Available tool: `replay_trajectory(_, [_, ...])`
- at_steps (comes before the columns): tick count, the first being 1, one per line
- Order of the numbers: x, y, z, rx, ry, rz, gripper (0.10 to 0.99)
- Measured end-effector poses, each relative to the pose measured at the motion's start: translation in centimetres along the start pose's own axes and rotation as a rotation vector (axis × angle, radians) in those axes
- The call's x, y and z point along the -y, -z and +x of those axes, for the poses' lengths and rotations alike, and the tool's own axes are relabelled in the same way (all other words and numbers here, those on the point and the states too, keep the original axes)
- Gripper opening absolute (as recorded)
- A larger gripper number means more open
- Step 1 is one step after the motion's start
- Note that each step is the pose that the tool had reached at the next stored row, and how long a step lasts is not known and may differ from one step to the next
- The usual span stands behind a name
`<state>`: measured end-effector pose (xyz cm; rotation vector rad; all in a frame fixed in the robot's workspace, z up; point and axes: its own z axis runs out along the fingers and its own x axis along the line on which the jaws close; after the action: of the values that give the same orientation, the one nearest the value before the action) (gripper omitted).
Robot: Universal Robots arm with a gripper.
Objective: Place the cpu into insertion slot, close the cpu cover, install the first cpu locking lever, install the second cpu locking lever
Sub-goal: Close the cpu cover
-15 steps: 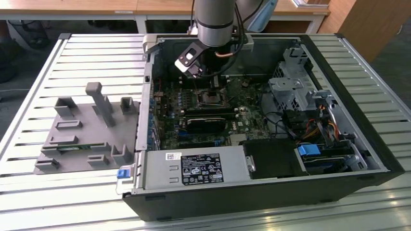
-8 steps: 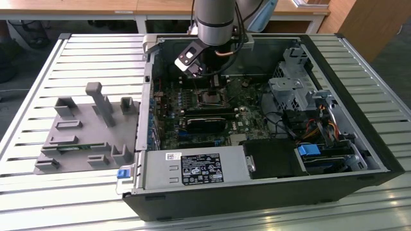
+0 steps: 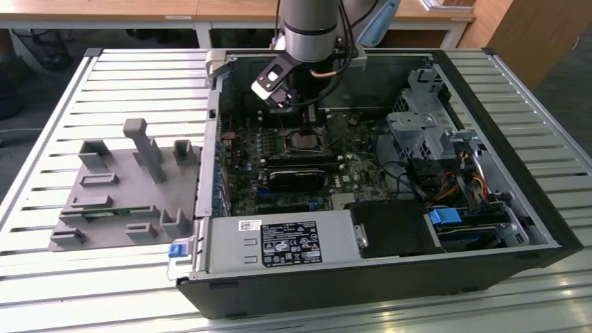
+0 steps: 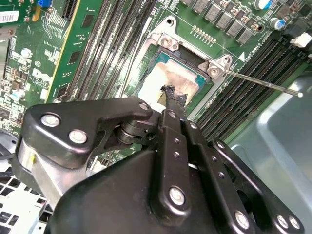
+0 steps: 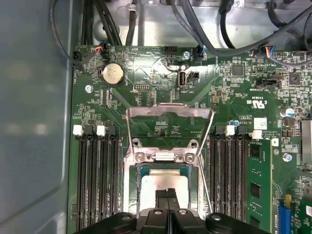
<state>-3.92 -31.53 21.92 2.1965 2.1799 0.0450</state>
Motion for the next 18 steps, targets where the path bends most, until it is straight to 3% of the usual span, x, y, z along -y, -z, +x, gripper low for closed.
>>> replay_trajectory(18, [-0.13, 2.34, -0.03, 0.0, 0.0, 0.0, 0.106])
